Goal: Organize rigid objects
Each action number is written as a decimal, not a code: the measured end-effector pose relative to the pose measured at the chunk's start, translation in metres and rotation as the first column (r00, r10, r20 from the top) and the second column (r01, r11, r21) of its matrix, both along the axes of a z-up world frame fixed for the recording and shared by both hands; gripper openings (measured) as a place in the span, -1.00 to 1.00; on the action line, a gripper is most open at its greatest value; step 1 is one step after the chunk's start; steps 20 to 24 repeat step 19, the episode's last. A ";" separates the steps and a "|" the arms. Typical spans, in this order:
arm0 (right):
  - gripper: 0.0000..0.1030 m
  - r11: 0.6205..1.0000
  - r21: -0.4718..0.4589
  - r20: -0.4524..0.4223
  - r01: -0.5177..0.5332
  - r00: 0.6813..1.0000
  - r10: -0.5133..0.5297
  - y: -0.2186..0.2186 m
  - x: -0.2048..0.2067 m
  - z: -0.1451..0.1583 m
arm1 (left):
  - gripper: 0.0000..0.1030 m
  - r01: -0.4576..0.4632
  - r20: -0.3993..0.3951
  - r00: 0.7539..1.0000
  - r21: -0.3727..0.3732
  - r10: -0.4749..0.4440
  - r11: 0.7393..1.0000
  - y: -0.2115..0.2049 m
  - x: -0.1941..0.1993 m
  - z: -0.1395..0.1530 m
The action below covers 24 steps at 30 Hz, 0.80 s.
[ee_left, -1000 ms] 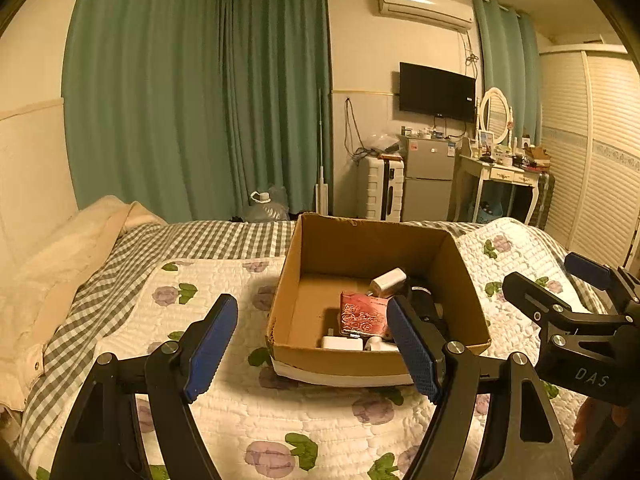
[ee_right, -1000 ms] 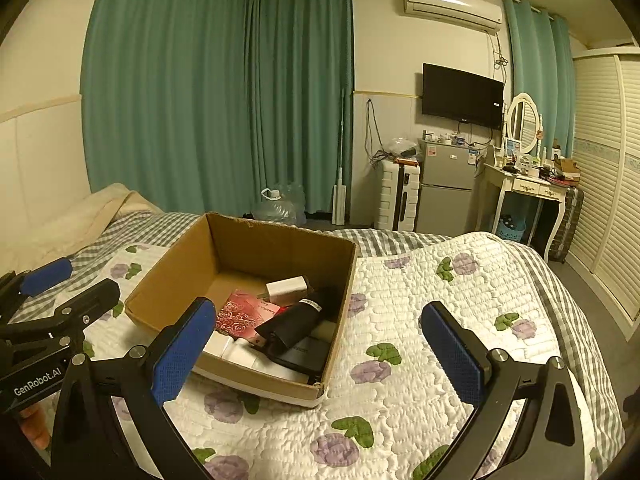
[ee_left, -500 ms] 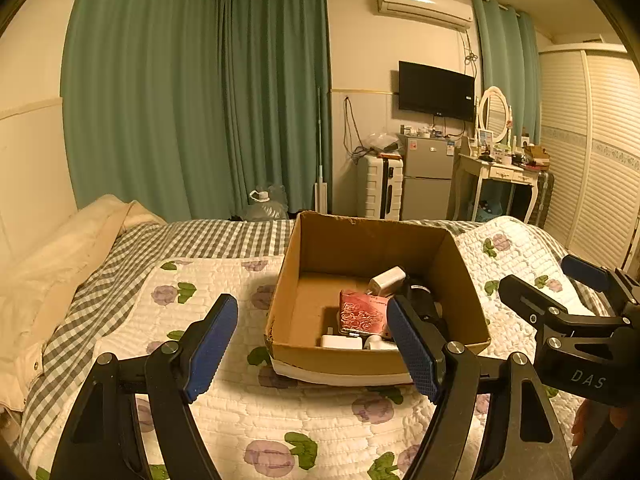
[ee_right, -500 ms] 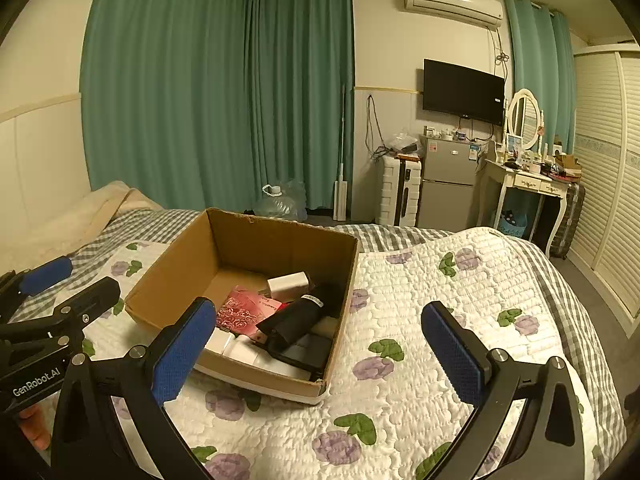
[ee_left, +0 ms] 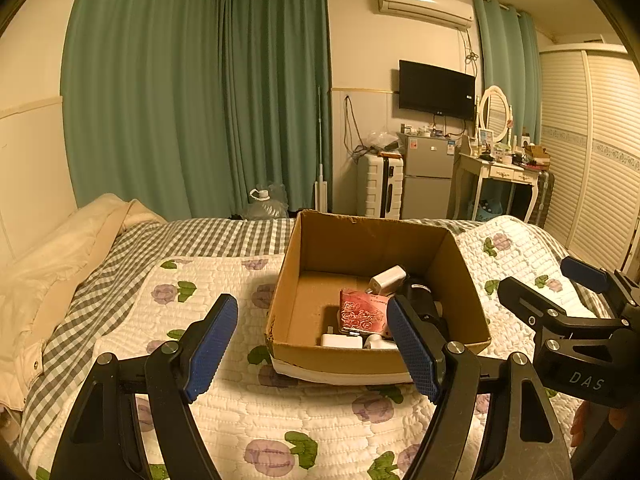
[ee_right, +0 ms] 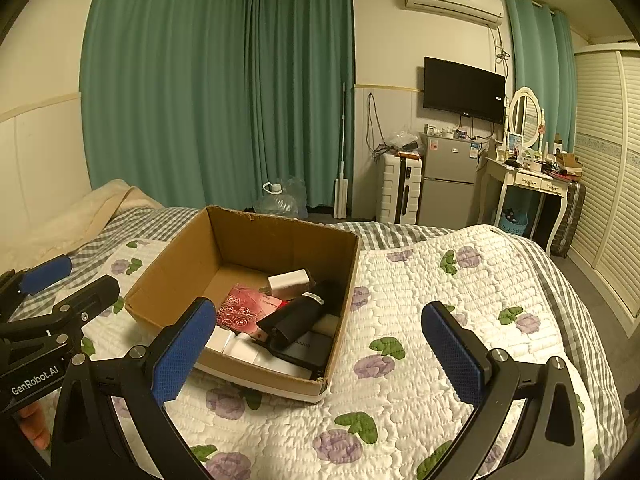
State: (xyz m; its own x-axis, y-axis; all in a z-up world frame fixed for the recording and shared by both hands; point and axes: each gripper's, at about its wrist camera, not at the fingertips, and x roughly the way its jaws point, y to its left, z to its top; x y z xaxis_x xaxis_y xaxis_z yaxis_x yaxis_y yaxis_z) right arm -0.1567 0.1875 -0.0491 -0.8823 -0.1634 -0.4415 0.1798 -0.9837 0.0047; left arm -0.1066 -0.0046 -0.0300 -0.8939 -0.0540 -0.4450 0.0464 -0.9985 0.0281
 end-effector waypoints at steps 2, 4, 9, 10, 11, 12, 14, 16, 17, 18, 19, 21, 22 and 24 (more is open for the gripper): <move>1.00 1.000 0.001 0.002 0.000 1.000 0.000 0.000 0.000 0.000 | 0.55 0.001 0.002 1.000 0.000 -0.001 1.000 0.000 0.000 -0.001; 1.00 1.000 0.000 0.003 -0.001 1.000 0.001 0.000 0.000 0.000 | 0.55 0.000 0.004 1.000 -0.001 0.000 1.000 0.000 0.000 -0.001; 1.00 1.000 0.001 0.009 -0.001 1.000 0.001 0.000 0.000 -0.002 | 0.55 0.000 0.004 1.000 -0.001 0.000 1.000 0.000 0.000 -0.001; 0.99 1.000 0.001 0.010 -0.001 1.000 0.000 0.000 0.000 -0.002 | 0.55 0.000 0.005 1.000 -0.001 0.000 1.000 0.000 0.000 -0.001; 1.00 1.000 0.002 0.011 -0.001 1.000 0.001 0.000 0.000 -0.002 | 0.55 0.000 0.004 1.000 -0.001 0.000 1.000 0.000 0.000 -0.001; 1.00 1.000 0.002 0.013 -0.001 1.000 0.001 -0.001 -0.001 -0.002 | 0.55 -0.001 0.005 1.000 -0.001 0.001 1.000 0.000 0.000 -0.001; 1.00 1.000 0.003 0.016 -0.001 1.000 0.001 -0.001 -0.001 -0.003 | 0.55 -0.003 0.005 1.000 -0.003 0.003 1.000 0.000 0.000 -0.001; 1.00 1.000 0.004 0.017 -0.001 1.000 0.001 -0.001 -0.001 -0.003 | 0.55 -0.004 0.008 1.000 -0.004 0.004 1.000 -0.001 0.000 -0.002; 1.00 1.000 0.005 0.018 -0.001 1.000 0.001 -0.001 -0.001 -0.003 | 0.55 -0.005 0.008 1.000 -0.006 0.005 1.000 -0.001 0.001 -0.003; 1.00 1.000 0.006 0.019 0.000 1.000 0.000 -0.001 -0.001 -0.003 | 0.55 -0.006 0.008 1.000 -0.010 0.006 1.000 -0.001 0.000 -0.003; 1.00 1.000 0.006 0.020 0.000 1.000 0.000 -0.001 -0.001 -0.003 | 0.55 -0.006 0.009 1.000 -0.012 0.006 1.000 -0.001 0.000 -0.003; 1.00 1.000 0.006 0.020 0.000 1.000 0.000 -0.001 -0.001 -0.003 | 0.55 -0.006 0.009 1.000 -0.012 0.006 1.000 -0.001 0.000 -0.003; 1.00 1.000 0.006 0.020 0.000 1.000 0.000 -0.001 -0.001 -0.003 | 0.55 -0.006 0.009 1.000 -0.012 0.006 1.000 -0.001 0.000 -0.003; 1.00 1.000 0.006 0.020 0.000 1.000 0.000 -0.001 -0.001 -0.003 | 0.55 -0.006 0.009 1.000 -0.012 0.006 1.000 -0.001 0.000 -0.003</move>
